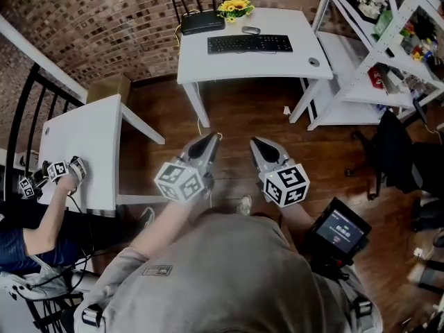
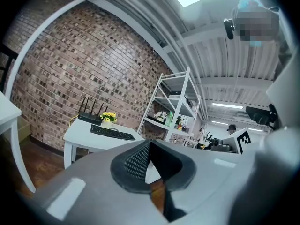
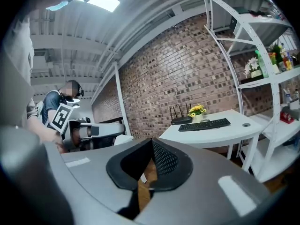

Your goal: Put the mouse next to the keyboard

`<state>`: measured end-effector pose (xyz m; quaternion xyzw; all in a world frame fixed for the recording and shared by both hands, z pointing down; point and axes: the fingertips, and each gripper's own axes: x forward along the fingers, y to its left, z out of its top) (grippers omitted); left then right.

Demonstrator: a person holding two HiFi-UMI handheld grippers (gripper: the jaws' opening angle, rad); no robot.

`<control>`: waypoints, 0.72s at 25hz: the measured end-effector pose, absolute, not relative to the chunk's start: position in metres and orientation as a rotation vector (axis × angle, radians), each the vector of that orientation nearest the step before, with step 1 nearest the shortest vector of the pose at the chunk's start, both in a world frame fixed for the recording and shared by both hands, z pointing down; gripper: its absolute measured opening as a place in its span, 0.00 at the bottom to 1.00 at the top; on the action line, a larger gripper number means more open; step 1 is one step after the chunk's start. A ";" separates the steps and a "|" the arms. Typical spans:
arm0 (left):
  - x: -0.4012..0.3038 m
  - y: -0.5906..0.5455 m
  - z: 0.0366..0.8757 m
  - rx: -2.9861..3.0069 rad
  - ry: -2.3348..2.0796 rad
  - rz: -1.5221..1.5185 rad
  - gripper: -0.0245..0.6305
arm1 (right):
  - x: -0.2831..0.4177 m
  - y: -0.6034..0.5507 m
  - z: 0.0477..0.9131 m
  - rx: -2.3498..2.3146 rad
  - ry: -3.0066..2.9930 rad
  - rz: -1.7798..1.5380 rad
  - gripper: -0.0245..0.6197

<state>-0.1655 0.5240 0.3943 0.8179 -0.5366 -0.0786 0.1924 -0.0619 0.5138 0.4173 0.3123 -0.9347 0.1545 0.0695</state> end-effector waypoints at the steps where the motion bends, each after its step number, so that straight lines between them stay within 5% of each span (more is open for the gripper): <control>1: -0.163 0.516 0.395 2.291 -1.508 -0.221 0.04 | -0.058 0.505 0.418 0.942 -2.810 0.466 0.05; 18: -0.174 0.354 0.412 2.291 -1.444 -0.195 0.04 | -0.056 0.353 0.435 1.010 -2.733 0.499 0.05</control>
